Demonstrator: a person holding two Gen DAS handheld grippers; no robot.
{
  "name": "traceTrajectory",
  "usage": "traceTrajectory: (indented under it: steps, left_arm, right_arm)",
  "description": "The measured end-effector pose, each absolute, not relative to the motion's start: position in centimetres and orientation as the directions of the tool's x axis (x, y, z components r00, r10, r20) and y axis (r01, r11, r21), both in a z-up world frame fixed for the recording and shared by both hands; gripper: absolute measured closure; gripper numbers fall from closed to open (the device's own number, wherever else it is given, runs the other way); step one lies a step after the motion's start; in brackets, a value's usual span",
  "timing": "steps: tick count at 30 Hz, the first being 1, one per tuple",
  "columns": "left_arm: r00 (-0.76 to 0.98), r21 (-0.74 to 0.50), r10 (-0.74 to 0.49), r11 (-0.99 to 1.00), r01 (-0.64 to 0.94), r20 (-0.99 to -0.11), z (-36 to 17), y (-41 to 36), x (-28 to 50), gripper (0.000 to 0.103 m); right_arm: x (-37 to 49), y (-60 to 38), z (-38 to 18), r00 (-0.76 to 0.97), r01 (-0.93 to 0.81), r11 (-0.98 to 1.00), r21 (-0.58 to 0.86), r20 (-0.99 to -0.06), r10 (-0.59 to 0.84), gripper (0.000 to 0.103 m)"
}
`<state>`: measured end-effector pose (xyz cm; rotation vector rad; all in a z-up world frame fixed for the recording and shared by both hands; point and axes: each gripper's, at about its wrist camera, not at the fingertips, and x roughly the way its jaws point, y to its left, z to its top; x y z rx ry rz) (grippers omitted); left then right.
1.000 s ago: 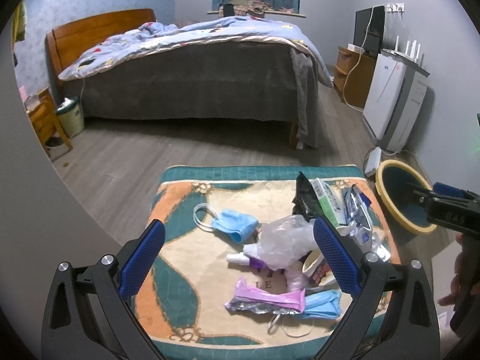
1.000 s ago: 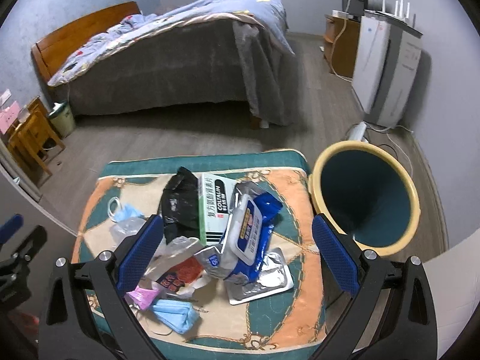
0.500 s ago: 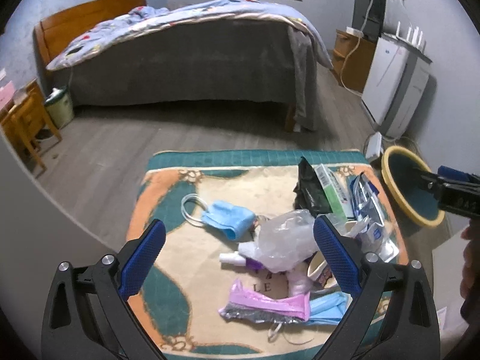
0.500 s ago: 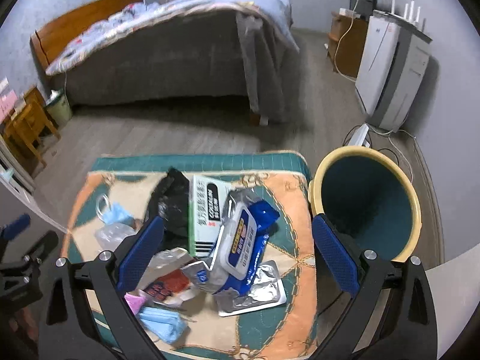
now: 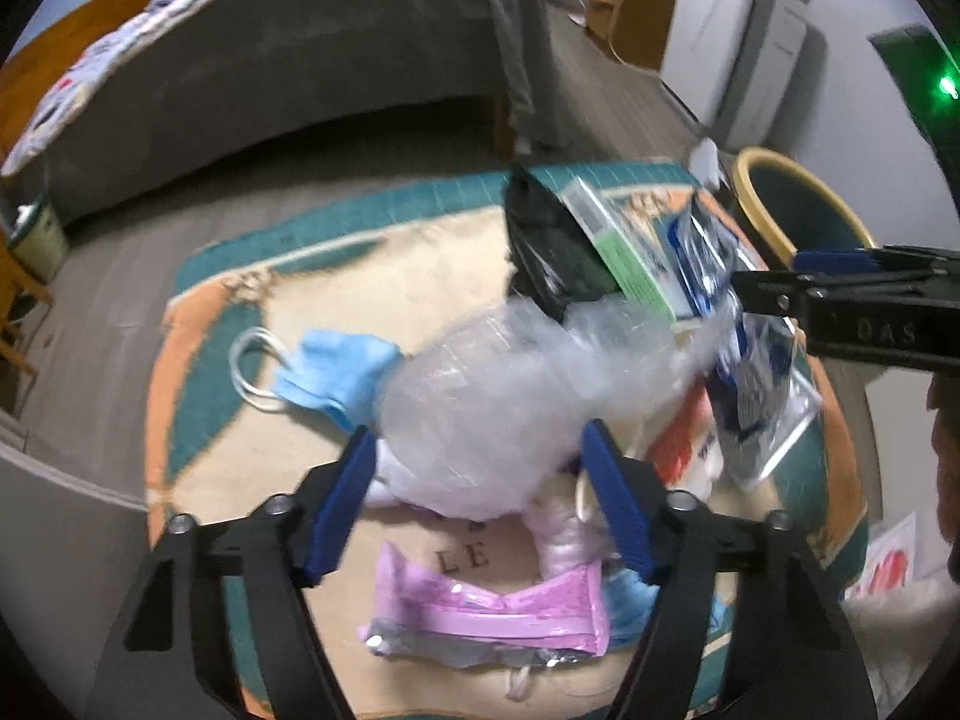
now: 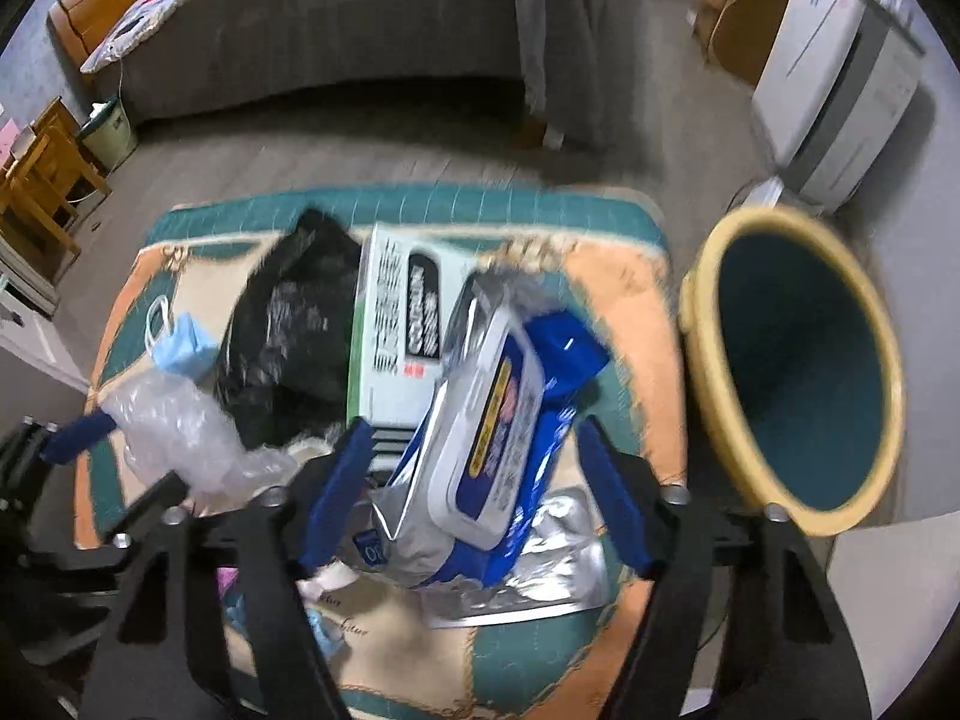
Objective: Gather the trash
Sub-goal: 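Grasp the clear plastic bag with the left gripper while the right grasps the wet-wipe pack, then carry the wet-wipe pack over the bin with the right gripper and release it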
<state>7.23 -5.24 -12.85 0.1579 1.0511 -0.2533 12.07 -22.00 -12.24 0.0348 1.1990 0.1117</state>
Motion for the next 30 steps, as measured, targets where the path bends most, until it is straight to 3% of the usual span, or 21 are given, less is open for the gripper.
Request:
traceTrajectory:
  steps: [3, 4, 8, 11, 19, 25, 30]
  left_arm:
    - [0.472, 0.026, -0.137, 0.947, 0.321, -0.871, -12.6, -5.8, 7.0, 0.049]
    - [0.475, 0.031, -0.137, 0.944, 0.329, -0.869, -12.5, -5.9, 7.0, 0.058]
    - [0.483, 0.033, -0.146, 0.939, 0.343, -0.863, -11.9, -6.2, 6.8, 0.081]
    - [0.516, 0.036, -0.153, 0.94, 0.339, -0.843, -10.6, -6.1, 6.4, 0.086]
    - [0.638, 0.04, -0.181, 0.948, 0.315, -0.748, -5.8, -6.5, 6.0, 0.086]
    - [0.68, 0.029, -0.245, 0.93, 0.366, -0.691, -2.7, -9.7, 5.6, 0.086]
    - [0.648, -0.016, -0.316, 0.905, 0.424, -0.693, -2.3, -14.3, 7.3, 0.086]
  right_arm:
    - [12.1, -22.7, -12.5, 0.33, -0.053, 0.991, 0.126, -0.934, 0.136, 0.069]
    - [12.1, -22.8, -12.3, 0.331, -0.049, 0.99, 0.133, -0.933, 0.142, 0.077]
    - [11.9, -23.3, -10.8, 0.364, -0.039, 0.991, 0.131, -0.922, 0.136, 0.088]
    - [11.8, -23.5, -9.4, 0.392, -0.048, 0.989, 0.142, -0.908, 0.15, 0.093]
    - [11.6, -26.8, -3.5, 0.509, -0.03, 0.984, 0.173, -0.845, 0.164, 0.094]
    - [11.8, -33.4, 0.3, 0.607, 0.075, 0.99, 0.117, -0.793, 0.048, 0.094]
    - [12.0, -39.9, -0.1, 0.615, 0.198, 0.977, 0.082, -0.786, -0.059, 0.094]
